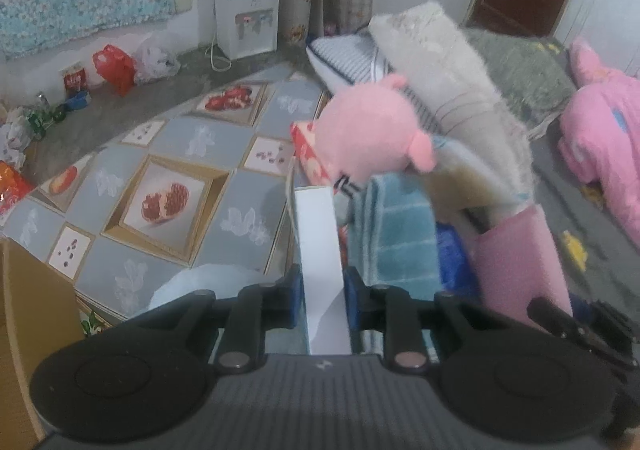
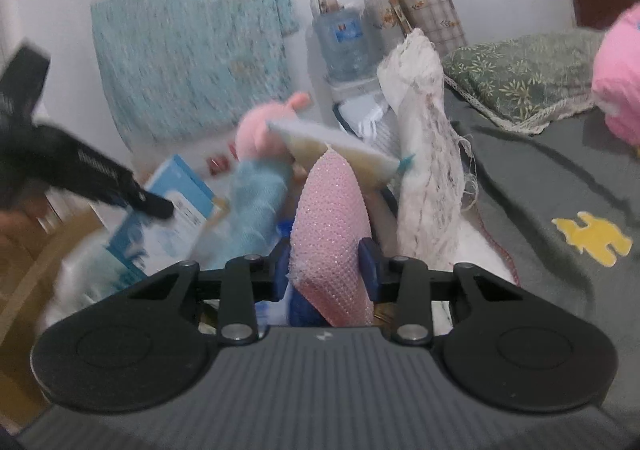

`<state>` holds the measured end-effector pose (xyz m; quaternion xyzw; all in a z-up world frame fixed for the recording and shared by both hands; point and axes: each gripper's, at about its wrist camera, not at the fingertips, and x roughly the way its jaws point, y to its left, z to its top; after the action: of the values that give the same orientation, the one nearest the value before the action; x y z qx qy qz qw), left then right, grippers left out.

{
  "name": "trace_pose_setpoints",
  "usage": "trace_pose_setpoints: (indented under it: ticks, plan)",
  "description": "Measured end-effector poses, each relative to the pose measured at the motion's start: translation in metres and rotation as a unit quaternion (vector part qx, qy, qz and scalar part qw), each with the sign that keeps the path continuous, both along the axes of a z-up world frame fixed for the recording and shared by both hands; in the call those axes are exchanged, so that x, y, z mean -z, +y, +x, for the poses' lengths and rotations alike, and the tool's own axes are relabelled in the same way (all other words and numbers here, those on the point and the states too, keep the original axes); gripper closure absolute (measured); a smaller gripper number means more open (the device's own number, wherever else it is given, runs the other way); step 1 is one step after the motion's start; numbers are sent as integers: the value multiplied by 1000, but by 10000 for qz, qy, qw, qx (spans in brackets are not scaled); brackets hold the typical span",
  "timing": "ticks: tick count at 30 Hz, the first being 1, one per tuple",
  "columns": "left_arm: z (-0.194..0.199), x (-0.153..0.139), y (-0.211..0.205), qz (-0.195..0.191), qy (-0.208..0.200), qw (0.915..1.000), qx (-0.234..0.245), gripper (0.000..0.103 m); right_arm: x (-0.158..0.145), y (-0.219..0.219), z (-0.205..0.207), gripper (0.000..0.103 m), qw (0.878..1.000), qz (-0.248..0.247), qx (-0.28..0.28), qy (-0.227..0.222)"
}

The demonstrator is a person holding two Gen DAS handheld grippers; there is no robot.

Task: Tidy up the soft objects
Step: 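Close the left gripper on the mask box while the right gripper grasps the pink cloth, then carry the mask box with the left gripper into the cardboard box and release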

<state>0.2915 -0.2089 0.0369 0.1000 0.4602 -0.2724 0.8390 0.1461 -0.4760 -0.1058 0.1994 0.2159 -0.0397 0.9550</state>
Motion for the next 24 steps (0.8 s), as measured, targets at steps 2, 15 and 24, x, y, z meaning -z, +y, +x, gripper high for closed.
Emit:
trace_pose_setpoints:
  ticks: [2, 15, 24]
  plan:
    - [-5, -12, 5, -136, -32, 9999, -24, 82, -6, -7, -8, 69, 9993, 304, -64, -187]
    - [-34, -64, 66, -788, -255, 9956, -429, 82, -47, 8, -45, 69, 9922, 762, -507, -850]
    - [-50, -105, 163, -1314, -667, 9821, -1173, 82, -76, 48, -43, 69, 9834, 854, -1291, -943]
